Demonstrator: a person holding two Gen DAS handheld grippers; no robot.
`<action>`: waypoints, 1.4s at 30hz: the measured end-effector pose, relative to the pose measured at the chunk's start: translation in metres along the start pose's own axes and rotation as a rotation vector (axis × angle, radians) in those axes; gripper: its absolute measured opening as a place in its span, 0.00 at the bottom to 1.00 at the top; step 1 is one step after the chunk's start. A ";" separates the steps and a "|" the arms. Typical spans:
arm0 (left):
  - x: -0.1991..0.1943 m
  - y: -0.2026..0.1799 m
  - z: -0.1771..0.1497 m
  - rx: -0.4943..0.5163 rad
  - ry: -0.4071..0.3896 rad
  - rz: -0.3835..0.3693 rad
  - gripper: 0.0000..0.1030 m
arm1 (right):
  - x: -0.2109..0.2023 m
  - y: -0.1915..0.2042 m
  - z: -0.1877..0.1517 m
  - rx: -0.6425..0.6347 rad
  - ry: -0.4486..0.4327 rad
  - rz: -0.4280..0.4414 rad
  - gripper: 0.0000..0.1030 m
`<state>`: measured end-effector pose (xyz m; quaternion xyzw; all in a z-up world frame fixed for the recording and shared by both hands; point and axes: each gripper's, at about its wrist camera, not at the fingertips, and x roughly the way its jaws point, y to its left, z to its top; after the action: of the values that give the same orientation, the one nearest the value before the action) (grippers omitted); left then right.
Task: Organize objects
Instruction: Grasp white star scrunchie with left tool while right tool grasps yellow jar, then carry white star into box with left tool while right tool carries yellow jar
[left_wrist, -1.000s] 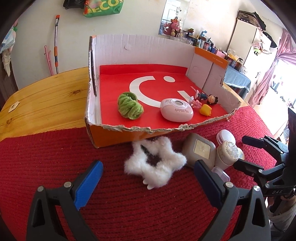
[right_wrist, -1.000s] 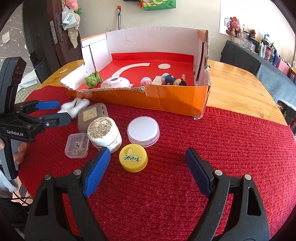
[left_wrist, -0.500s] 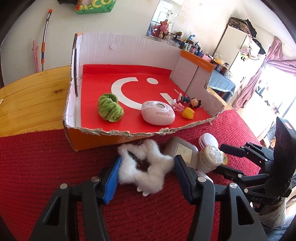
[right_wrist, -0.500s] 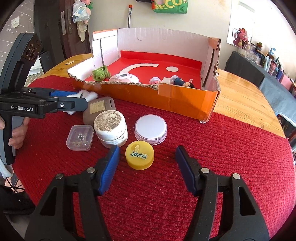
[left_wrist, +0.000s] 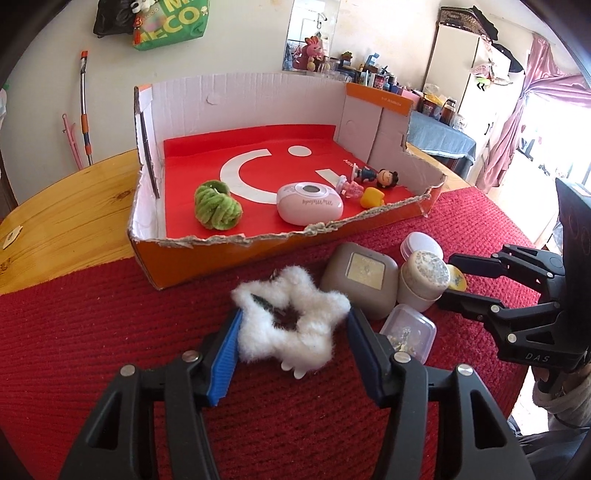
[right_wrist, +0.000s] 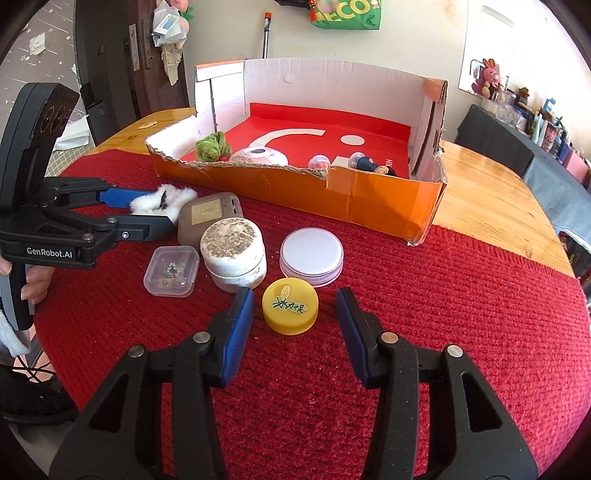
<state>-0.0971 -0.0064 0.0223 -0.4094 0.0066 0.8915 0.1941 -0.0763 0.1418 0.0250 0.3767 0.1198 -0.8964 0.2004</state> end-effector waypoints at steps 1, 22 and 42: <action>0.000 0.000 0.000 -0.002 -0.002 0.002 0.53 | 0.000 0.000 0.000 0.000 -0.003 -0.002 0.43; -0.055 -0.019 -0.004 0.025 -0.157 0.019 0.42 | -0.040 0.002 0.015 0.015 -0.111 0.030 0.29; -0.062 -0.024 0.021 0.041 -0.175 0.007 0.42 | -0.046 0.002 0.042 -0.007 -0.140 0.068 0.29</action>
<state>-0.0675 -0.0015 0.0850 -0.3256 0.0094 0.9243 0.1991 -0.0729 0.1371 0.0873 0.3165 0.0958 -0.9128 0.2397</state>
